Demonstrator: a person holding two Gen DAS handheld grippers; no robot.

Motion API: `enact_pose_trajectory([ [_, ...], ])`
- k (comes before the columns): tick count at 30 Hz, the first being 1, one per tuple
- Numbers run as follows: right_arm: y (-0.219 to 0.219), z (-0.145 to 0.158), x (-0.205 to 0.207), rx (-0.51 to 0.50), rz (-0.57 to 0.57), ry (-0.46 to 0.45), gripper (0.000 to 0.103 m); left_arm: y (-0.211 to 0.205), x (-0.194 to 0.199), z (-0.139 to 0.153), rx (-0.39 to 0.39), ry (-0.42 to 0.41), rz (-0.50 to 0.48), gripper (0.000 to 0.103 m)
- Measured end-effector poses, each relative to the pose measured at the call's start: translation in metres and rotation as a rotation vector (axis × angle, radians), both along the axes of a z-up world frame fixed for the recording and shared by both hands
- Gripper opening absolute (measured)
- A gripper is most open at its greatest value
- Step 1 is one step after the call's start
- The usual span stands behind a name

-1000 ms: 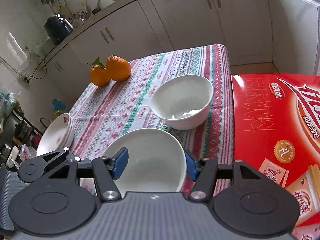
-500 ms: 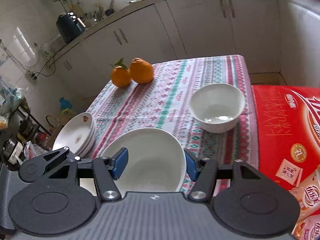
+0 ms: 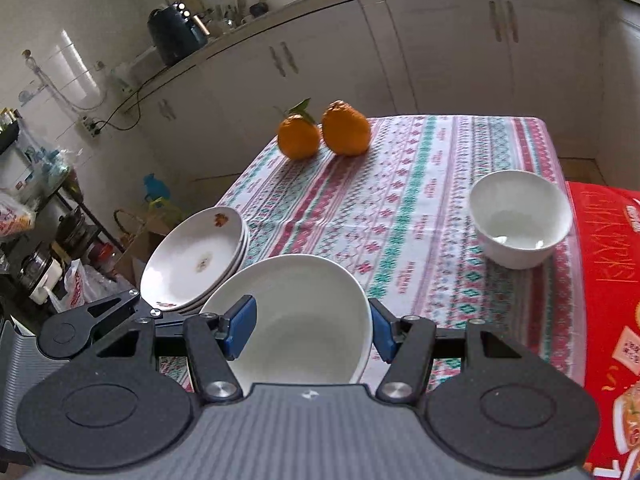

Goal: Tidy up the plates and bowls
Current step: 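Lower the held bowl into the other white bowl with the right gripper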

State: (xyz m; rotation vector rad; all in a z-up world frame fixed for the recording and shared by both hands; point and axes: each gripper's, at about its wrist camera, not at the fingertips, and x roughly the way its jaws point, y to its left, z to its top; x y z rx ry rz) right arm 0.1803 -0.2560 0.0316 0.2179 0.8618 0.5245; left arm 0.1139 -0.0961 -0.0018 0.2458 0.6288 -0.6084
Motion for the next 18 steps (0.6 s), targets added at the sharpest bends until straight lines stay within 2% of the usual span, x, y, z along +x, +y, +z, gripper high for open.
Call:
enact_pose_trajectory([
  [18, 0.038, -0.02, 0.007, -0.035, 0.016, 0.054, 0.065, 0.035, 0.005, -0.021, -0.008, 0.071, 0.009, 0.083],
])
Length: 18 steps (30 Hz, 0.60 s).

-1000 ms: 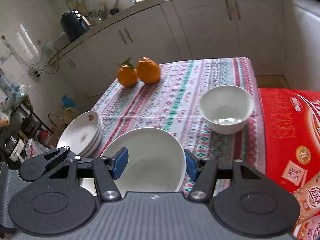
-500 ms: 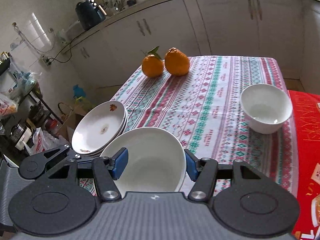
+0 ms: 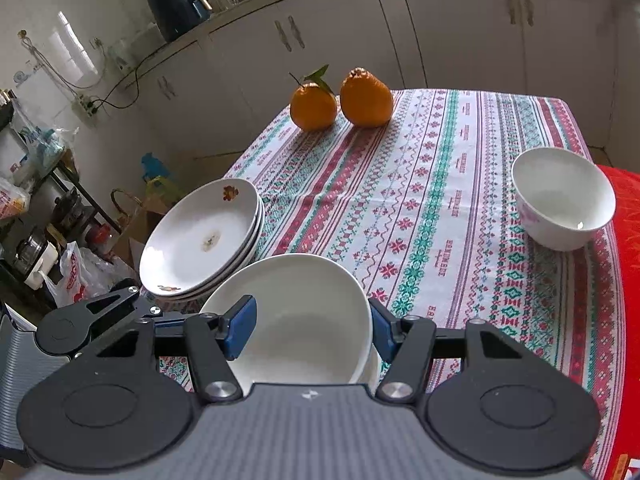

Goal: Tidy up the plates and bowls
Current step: 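Lower the held bowl into the other white bowl with the right gripper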

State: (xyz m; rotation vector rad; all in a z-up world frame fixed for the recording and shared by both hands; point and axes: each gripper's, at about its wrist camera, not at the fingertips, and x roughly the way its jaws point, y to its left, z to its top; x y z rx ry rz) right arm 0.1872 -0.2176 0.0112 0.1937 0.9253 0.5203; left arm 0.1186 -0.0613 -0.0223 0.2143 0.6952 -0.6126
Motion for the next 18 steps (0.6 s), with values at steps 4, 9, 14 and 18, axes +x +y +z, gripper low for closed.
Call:
enact_pose_trajectory([
  [4, 0.0027, -0.0045, 0.0007, -0.011, 0.0, 0.009, 0.065, 0.0016, 0.0023, -0.0042, 0.003, 0.015, -0.008, 0.083],
  [9, 0.0045, -0.008, 0.001, -0.018, -0.001, 0.018, 0.065, 0.0018, 0.0036, -0.0079, 0.01, 0.029, -0.012, 0.083],
  [14, 0.0048, -0.0105, -0.0006, -0.028, 0.006, 0.014, 0.065, 0.001, 0.0038, -0.0098, 0.016, 0.034, -0.014, 0.083],
  [18, 0.0055, -0.0104, -0.0007, -0.033, 0.008, 0.011, 0.065, 0.0016, 0.0036, -0.0094, 0.019, 0.034, -0.016, 0.083],
])
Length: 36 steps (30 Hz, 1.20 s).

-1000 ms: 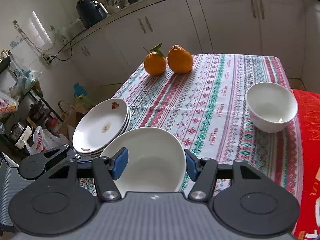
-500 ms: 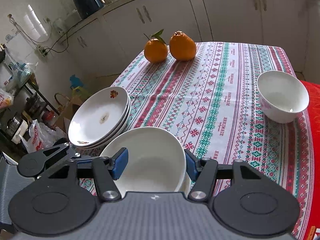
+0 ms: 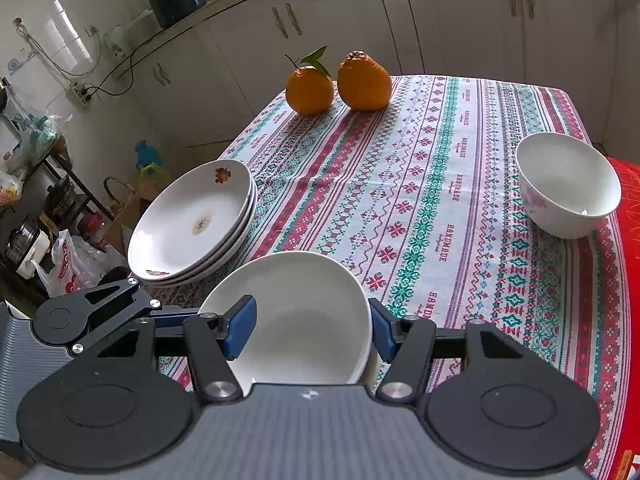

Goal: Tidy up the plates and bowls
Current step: 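Lower the held bowl into the other white bowl with the right gripper, then move the left gripper to the nested white bowls and grasp their rim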

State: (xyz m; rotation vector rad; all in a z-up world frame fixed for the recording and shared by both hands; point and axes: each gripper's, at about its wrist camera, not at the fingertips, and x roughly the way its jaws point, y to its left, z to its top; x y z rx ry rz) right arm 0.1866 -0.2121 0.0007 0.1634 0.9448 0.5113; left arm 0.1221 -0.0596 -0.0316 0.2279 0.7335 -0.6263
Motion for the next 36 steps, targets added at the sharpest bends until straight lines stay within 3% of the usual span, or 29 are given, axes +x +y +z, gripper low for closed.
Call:
enact_pose_trajectory([
  [13, 0.004, 0.0, -0.002, -0.02, 0.02, -0.018, 0.067, 0.001, 0.001, -0.002, 0.004, 0.009, 0.003, 0.089],
  [17, 0.003, 0.001, -0.003, -0.023, 0.014, -0.031, 0.076, 0.0, 0.0, -0.002, 0.004, -0.003, -0.008, 0.093],
  [24, 0.0, 0.007, -0.01, -0.02, -0.005, -0.073, 0.103, 0.002, -0.003, 0.0, -0.005, -0.006, -0.023, 0.095],
  [36, -0.008, 0.013, -0.02, -0.07, -0.035, -0.117, 0.103, 0.009, -0.009, 0.018, -0.012, -0.032, -0.036, 0.097],
])
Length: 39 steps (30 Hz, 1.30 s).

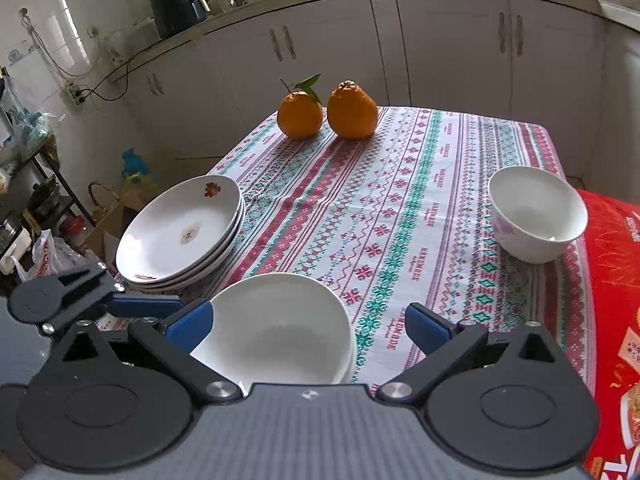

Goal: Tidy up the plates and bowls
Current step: 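Move the left gripper to the nested white bowls and grasp their rim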

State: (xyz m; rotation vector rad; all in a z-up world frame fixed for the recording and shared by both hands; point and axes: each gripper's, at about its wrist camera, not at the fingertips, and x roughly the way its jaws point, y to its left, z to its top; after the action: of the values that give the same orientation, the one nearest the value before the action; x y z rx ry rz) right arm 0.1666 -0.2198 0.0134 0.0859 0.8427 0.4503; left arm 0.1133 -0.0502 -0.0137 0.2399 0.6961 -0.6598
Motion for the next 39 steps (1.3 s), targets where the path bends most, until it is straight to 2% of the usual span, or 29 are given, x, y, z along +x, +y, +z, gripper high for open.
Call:
enact_pose_trajectory([
  [6, -0.016, 0.002, -0.006, -0.062, -0.034, -0.07, 0.103, -0.007, 0.008, 0.017, 0.05, -0.051, -0.019, 0.097],
  [12, -0.038, -0.005, -0.007, -0.179, -0.117, -0.148, 0.103, -0.029, 0.036, 0.034, 0.11, -0.105, -0.033, 0.097],
  [18, -0.065, -0.015, 0.003, -0.131, -0.178, -0.147, 0.103, -0.06, 0.071, 0.042, 0.132, -0.122, -0.062, 0.097],
  [24, -0.083, -0.024, 0.017, -0.184, -0.247, -0.166, 0.103, -0.091, 0.111, 0.045, 0.133, -0.102, -0.069, 0.097],
  [28, -0.096, -0.03, 0.025, -0.163, -0.254, -0.158, 0.103, -0.109, 0.137, 0.042, 0.157, -0.081, -0.074, 0.097],
  [33, -0.105, -0.038, 0.038, -0.177, -0.258, -0.155, 0.103, -0.131, 0.163, 0.033, 0.183, -0.063, -0.105, 0.097],
  [39, -0.116, -0.048, 0.057, -0.214, -0.256, -0.157, 0.103, -0.158, 0.198, 0.014, 0.177, -0.012, -0.136, 0.097],
])
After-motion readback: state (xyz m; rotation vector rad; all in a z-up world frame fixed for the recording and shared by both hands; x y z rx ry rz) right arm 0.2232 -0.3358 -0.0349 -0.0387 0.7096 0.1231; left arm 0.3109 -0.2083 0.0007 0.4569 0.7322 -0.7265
